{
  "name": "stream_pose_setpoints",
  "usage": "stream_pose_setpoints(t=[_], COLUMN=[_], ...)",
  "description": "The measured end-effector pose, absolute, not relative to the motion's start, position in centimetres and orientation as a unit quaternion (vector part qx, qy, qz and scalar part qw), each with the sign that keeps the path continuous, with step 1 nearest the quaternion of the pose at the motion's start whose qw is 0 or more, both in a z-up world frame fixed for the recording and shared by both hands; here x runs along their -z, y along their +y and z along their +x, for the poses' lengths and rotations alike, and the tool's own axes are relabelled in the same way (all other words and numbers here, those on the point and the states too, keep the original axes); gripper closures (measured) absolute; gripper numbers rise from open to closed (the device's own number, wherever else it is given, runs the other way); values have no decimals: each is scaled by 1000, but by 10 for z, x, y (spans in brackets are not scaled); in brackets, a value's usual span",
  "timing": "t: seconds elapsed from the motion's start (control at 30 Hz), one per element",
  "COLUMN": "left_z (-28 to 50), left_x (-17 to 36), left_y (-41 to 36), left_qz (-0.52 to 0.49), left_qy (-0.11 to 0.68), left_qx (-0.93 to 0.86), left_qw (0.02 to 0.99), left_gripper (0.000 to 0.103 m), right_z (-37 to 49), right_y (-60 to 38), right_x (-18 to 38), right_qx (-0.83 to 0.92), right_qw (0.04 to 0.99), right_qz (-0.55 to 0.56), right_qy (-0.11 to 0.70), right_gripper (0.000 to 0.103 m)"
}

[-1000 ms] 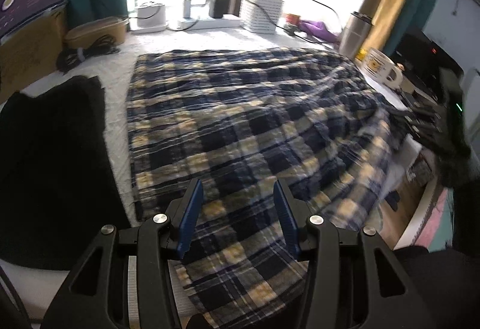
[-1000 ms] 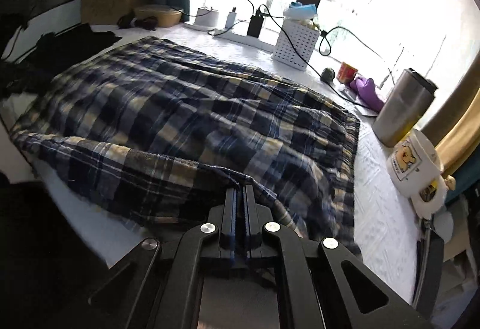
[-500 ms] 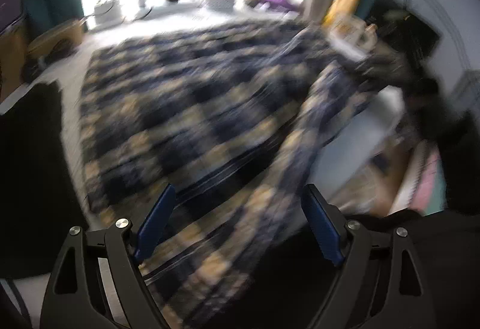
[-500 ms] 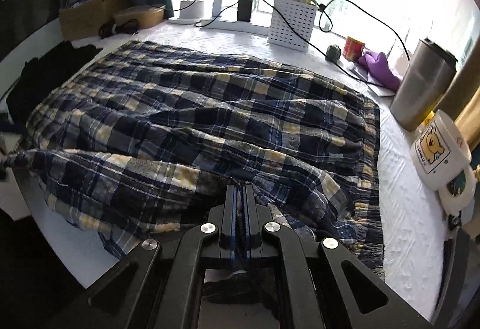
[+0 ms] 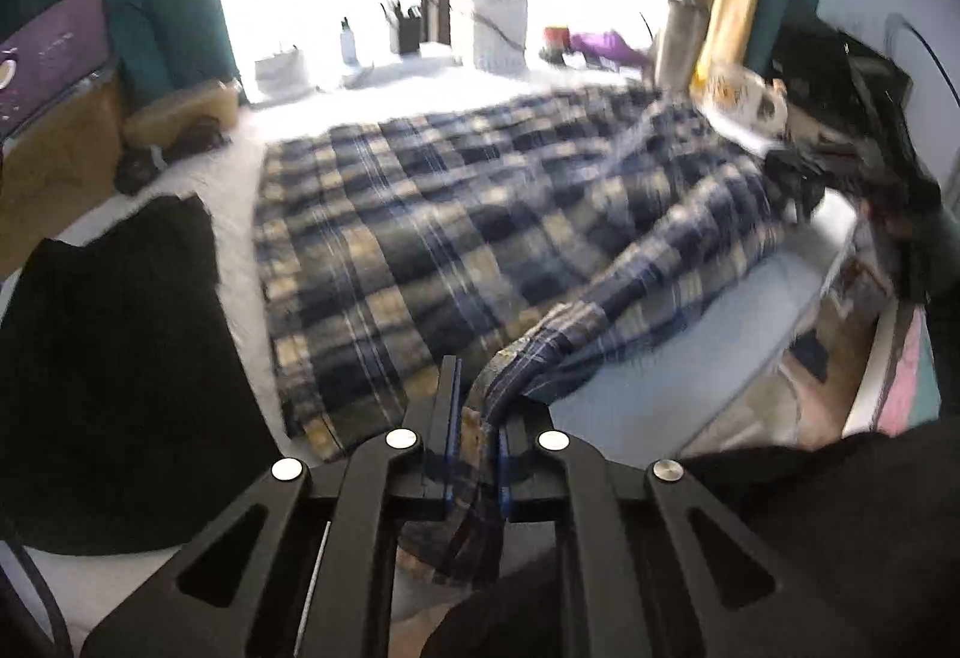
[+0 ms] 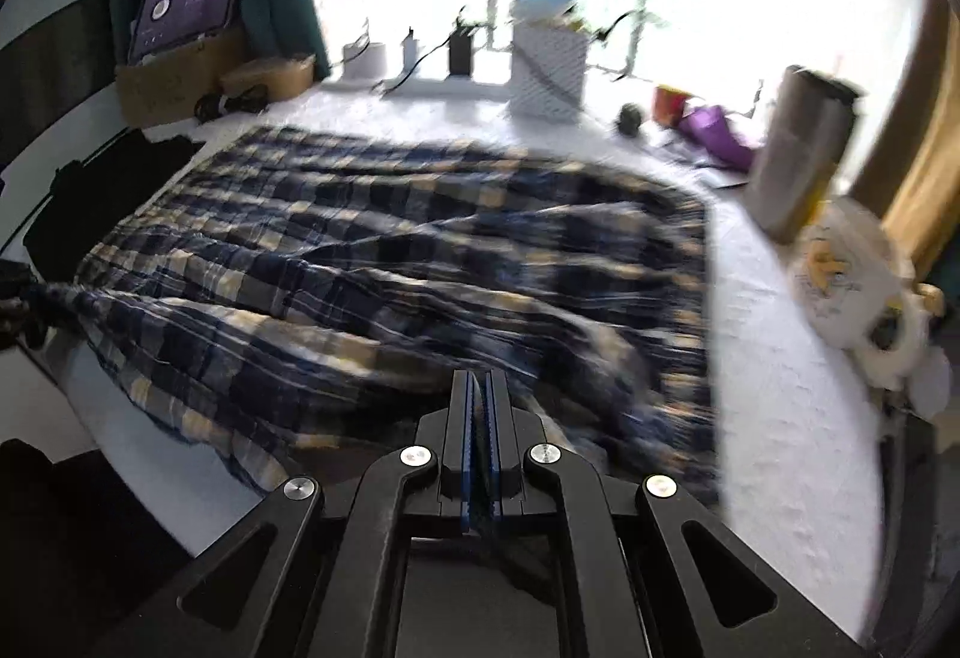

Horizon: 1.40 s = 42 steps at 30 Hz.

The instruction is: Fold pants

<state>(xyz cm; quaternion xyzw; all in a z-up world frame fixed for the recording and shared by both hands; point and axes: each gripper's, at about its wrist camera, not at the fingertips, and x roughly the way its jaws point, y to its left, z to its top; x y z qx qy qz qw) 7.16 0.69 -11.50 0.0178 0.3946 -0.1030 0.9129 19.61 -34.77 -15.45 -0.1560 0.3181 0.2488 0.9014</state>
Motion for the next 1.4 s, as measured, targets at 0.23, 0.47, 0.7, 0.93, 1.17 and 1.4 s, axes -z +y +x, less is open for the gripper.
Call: stream_pose_setpoints(t=[0.23, 0.47, 0.7, 0.93, 1.17, 1.4], left_z=[86, 100, 109, 122, 125, 115], left_x=[106, 91, 78, 76, 75, 65], left_y=[16, 24, 29, 30, 33, 31], left_qz=[-14, -34, -34, -35, -48, -48], left_qy=[381, 367, 361, 369, 376, 360], left_qx=[86, 72, 66, 67, 72, 79], left_qw=[921, 927, 930, 926, 923, 928], left_gripper=[95, 95, 95, 95, 95, 95], right_z=[162, 146, 134, 133, 151, 168], right_y=[-397, -409, -399, -369, -348, -343], right_x=[155, 185, 190, 201, 215, 218], right_qx=[-178, -160, -113, -145, -158, -163], right_qw=[921, 918, 925, 904, 887, 881], right_qz=[-173, -188, -263, -338, -383, -386], right_qy=[300, 311, 249, 218, 203, 220], right_gripper=[98, 0, 0, 20, 26, 72])
